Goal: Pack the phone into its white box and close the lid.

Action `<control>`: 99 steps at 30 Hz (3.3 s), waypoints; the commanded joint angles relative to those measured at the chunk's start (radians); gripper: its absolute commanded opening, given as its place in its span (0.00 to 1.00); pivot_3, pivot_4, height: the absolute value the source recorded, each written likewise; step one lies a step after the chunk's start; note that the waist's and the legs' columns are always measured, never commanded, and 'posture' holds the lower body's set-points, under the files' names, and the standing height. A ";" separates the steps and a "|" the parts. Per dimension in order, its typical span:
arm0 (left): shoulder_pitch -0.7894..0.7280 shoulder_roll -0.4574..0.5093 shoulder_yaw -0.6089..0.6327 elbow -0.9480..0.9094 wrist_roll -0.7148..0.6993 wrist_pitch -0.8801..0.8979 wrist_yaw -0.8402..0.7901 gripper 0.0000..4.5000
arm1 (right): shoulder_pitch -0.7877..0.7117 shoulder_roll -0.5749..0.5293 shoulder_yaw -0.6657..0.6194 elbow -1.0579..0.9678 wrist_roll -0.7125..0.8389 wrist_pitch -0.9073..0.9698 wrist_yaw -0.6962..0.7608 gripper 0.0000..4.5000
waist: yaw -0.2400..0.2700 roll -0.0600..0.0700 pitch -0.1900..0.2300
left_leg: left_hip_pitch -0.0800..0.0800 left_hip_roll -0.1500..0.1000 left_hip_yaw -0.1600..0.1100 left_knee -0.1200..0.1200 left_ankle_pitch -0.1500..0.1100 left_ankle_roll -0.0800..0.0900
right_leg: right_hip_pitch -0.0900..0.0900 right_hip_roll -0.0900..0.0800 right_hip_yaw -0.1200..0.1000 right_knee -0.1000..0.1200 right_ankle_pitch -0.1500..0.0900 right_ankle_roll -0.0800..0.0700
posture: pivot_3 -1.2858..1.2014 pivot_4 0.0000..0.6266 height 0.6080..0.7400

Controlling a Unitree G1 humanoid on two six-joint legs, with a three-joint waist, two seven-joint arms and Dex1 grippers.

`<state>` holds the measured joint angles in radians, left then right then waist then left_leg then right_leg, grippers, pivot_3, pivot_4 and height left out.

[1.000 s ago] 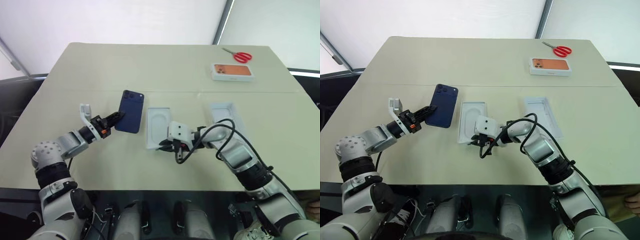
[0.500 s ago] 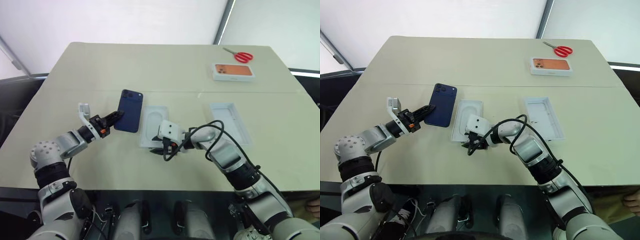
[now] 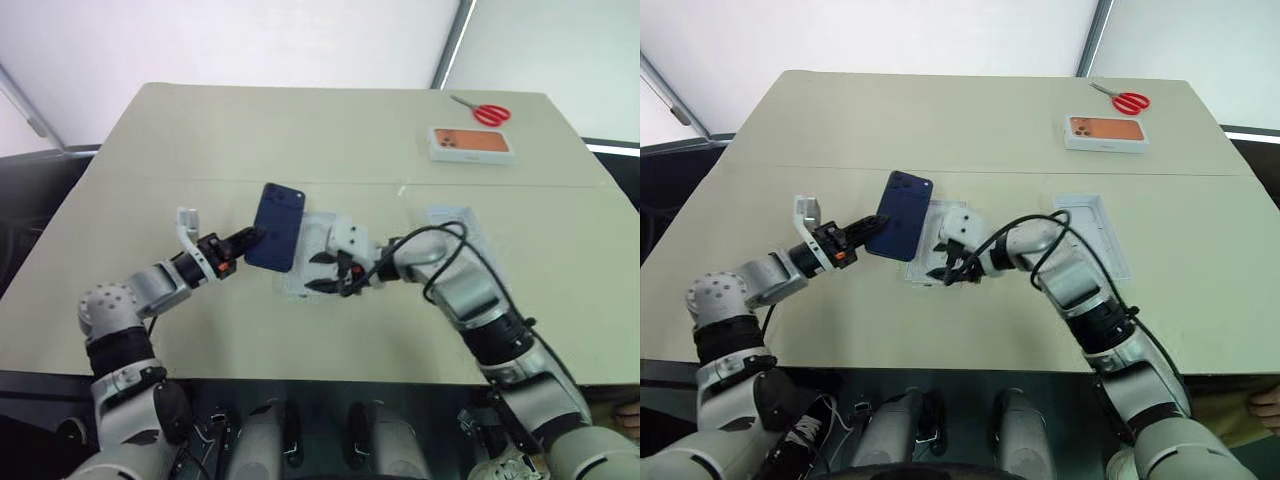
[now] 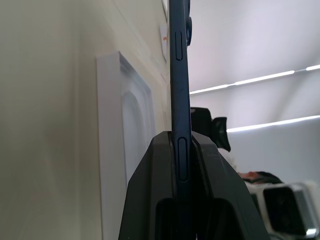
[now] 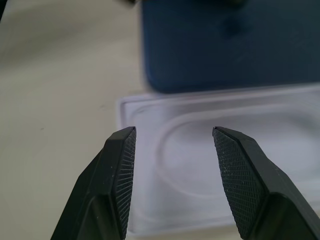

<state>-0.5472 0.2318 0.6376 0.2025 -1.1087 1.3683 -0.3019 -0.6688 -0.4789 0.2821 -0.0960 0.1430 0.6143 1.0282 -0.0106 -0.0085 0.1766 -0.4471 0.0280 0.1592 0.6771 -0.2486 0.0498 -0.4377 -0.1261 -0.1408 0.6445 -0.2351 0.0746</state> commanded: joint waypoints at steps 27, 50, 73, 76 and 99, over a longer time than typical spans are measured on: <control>0.091 -0.107 -0.123 -0.164 -0.109 -0.094 0.156 0.86 | 0.045 -0.097 -0.089 0.128 -0.008 -0.153 -0.064 0.57 | 0.001 0.000 0.001 | 0.001 0.000 0.000 0.000 0.000 0.001 | 0.002 0.002 -0.001 -0.002 0.000 0.000 | 0.52 0.24 0.98; 0.046 0.108 -0.231 -0.188 -0.042 -0.190 0.123 0.14 | 0.037 -0.072 -0.040 0.231 -0.097 -0.259 -0.117 0.05 | -0.001 0.000 0.001 | 0.002 0.000 0.000 0.000 0.000 0.001 | 0.003 0.002 -0.001 -0.003 0.000 0.000 | 0.52 0.24 0.98; 0.046 0.085 -0.482 -0.106 0.272 -0.275 -0.043 0.02 | 0.053 0.009 -0.005 0.260 -0.174 -0.274 -0.209 0.00 | 0.001 0.001 0.001 | 0.002 0.001 0.000 -0.001 0.000 0.000 | 0.003 0.002 -0.001 -0.004 0.000 0.000 | 0.52 0.24 0.98; 0.007 0.047 -0.509 -0.073 0.295 -0.282 -0.064 0.02 | 0.061 -0.007 -0.012 0.253 -0.171 -0.271 -0.198 0.00 | 0.008 0.001 0.001 | 0.002 0.000 0.000 -0.001 0.000 0.000 | 0.003 0.001 -0.001 -0.004 0.000 0.000 | 0.52 0.24 0.98; -0.355 -0.240 -0.663 0.471 0.604 -0.565 -0.347 0.02 | 0.131 -0.192 -0.127 0.322 -0.205 -0.316 -0.183 0.00 | 0.025 0.001 0.001 | 0.002 0.001 -0.001 0.000 -0.002 0.004 | 0.009 0.002 -0.005 -0.013 0.001 0.000 | 0.52 0.24 0.98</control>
<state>-0.8787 0.0488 0.0185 0.6649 -0.5081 0.8175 -0.5931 -0.5531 -0.6625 0.1540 0.2504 -0.0646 0.3130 0.8367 0.0141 -0.0071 0.1781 -0.4455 0.0289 0.1578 0.6778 -0.2505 0.0542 -0.4284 -0.1240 -0.1464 0.6317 -0.2345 0.0748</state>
